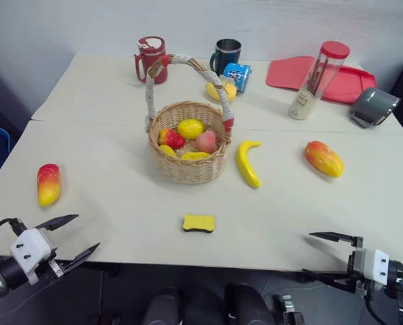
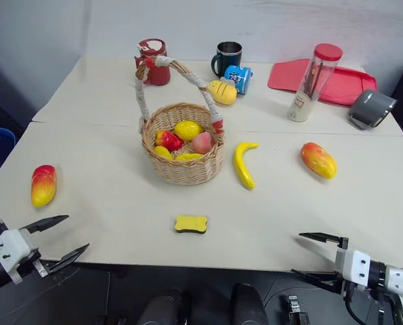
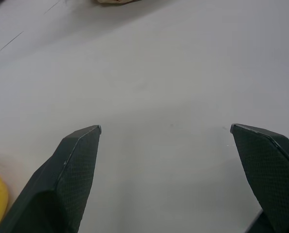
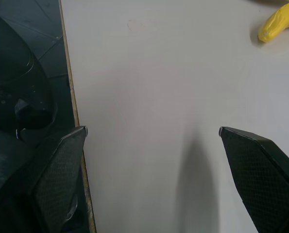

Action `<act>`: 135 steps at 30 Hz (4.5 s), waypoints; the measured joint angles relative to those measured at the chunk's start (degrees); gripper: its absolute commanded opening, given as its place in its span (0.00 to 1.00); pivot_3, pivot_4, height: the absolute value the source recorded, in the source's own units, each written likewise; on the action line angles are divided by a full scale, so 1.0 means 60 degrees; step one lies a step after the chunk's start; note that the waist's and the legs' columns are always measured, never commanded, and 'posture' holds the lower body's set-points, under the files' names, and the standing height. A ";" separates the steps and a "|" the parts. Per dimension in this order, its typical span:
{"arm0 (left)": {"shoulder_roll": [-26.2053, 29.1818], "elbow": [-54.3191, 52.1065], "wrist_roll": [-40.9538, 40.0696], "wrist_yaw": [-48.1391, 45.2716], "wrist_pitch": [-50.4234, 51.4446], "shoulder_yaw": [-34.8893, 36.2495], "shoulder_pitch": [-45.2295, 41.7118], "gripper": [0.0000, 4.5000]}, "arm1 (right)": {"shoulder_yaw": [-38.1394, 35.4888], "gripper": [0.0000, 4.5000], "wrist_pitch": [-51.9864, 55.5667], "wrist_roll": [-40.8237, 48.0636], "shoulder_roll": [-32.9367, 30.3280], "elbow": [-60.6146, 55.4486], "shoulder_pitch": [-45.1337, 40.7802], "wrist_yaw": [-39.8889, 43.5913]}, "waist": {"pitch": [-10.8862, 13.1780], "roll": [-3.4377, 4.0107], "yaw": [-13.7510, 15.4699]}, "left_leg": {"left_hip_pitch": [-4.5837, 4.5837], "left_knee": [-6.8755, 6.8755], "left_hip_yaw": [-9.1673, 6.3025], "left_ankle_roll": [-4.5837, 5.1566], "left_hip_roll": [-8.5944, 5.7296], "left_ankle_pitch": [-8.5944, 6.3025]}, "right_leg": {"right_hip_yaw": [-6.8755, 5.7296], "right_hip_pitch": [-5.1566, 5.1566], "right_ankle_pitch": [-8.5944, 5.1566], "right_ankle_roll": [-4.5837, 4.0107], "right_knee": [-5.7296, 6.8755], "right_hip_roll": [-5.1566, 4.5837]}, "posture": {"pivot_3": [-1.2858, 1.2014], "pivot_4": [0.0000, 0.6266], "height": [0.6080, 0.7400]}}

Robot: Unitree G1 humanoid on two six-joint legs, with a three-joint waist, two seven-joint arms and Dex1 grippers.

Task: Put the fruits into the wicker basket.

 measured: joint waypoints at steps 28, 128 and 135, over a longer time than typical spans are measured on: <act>0.0149 -0.3679 -0.2232 -0.1310 0.3603 -0.1232 0.0274 1.00 | 0.4894 1.00 0.7723 -0.0724 0.1920 -0.5039 -0.4266 -0.2715 | 0.0008 0.0017 -0.0013 | -0.0052 0.0001 -0.0023 -0.0031 0.0001 0.0003 | -0.0023 -0.0041 -0.0006 -0.0020 -0.0004 0.0000 | 0.52 0.24 1.00; 0.2048 0.2676 -0.3584 0.6880 1.2069 -0.0216 -0.6005 0.73 | 0.2770 1.00 0.4859 0.0870 0.2923 -0.4593 -0.3157 -0.2208 | -0.0014 -0.0037 -0.0238 | 0.0008 0.0011 0.0138 -0.0142 0.0154 -0.0005 | -0.0042 -0.0114 0.0014 -0.0144 0.0136 0.0141 | 0.52 0.24 1.00; 0.1837 0.2151 -0.2853 0.4186 0.8927 -0.0221 -0.5062 0.44 | 0.2492 1.00 0.4859 0.0798 0.2894 -0.4845 -0.2696 -0.2601 | -0.0016 -0.0040 -0.0249 | -0.0011 0.0006 0.0205 -0.0139 0.0159 -0.0009 | -0.0033 -0.0180 0.0014 -0.0145 0.0156 0.0125 | 0.52 0.24 1.00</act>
